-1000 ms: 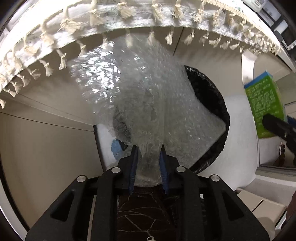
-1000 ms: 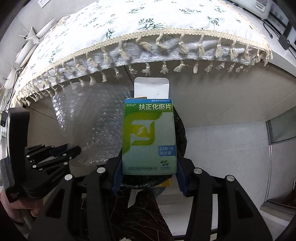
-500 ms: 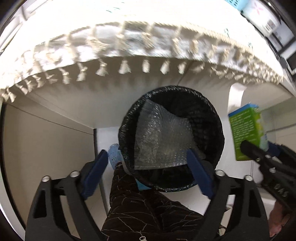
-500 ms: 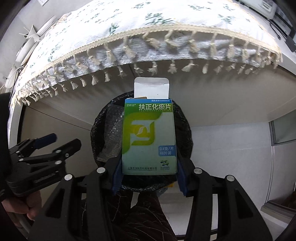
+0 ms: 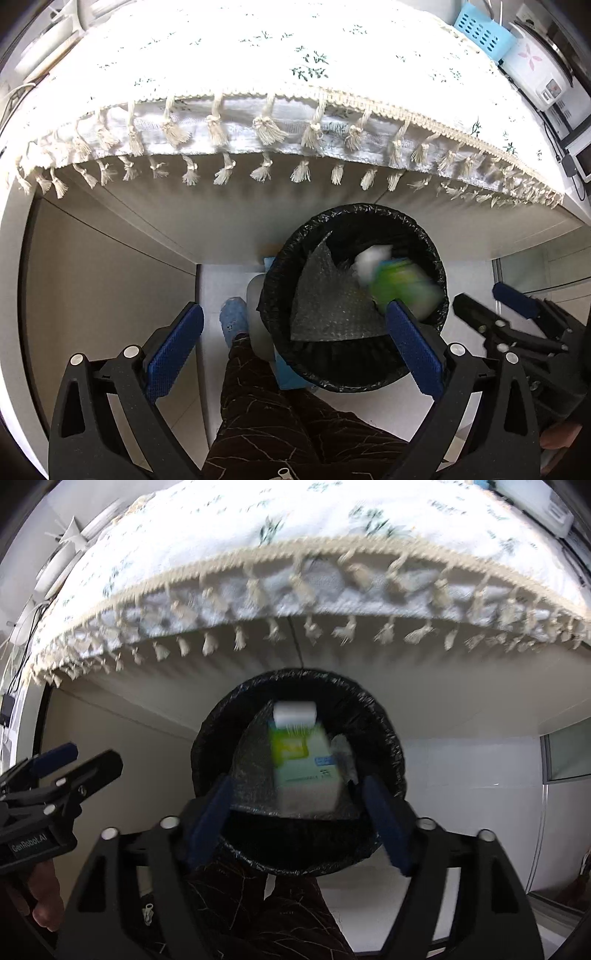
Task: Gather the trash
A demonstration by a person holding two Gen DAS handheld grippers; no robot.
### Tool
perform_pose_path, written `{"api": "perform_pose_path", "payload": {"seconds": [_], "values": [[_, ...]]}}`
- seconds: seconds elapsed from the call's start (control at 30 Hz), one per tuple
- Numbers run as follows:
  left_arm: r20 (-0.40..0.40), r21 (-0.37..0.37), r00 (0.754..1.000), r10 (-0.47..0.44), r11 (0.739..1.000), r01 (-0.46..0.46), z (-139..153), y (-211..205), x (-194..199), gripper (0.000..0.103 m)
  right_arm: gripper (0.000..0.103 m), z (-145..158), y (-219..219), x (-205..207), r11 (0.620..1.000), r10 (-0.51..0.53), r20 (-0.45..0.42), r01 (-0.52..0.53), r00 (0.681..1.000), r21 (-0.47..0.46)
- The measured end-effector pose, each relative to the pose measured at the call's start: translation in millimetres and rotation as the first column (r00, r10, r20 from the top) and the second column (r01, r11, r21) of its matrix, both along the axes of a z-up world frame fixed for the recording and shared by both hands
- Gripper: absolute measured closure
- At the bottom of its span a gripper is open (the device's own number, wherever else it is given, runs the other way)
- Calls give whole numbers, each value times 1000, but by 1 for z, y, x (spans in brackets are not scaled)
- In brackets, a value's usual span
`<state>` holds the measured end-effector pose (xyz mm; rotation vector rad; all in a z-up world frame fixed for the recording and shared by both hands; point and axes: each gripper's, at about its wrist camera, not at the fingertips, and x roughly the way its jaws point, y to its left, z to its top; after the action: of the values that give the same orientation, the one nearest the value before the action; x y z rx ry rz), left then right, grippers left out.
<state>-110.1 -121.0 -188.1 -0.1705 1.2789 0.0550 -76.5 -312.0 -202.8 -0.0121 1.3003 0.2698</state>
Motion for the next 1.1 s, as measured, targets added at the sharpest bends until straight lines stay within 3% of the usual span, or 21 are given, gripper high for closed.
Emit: {"api": "perform_pose_path", "payload": {"seconds": [0.17, 0.5, 0.7, 0.87, 1.1], "values": [[11, -15, 1000, -4, 1000, 4, 18, 4, -1, 6, 12, 29, -9, 4, 999, -44, 21, 44, 999, -2], [68, -21, 998, -5, 1000, 6, 110, 9, -11, 6, 8, 135, -25, -11, 996, -94, 106, 93, 990, 17], [124, 13, 992, -20, 1000, 19, 161, 8, -22, 6, 8, 187, -20, -30, 995, -86, 163, 91, 983, -27], [169, 46, 985, -27, 999, 20, 184, 7, -35, 6, 8, 201, -17, -45, 995, -89, 179, 96, 980, -30], [158, 54, 986, -47, 998, 39, 179, 1, -42, 6, 8, 200, -14, -51, 994, -81, 179, 92, 980, -53]]}}
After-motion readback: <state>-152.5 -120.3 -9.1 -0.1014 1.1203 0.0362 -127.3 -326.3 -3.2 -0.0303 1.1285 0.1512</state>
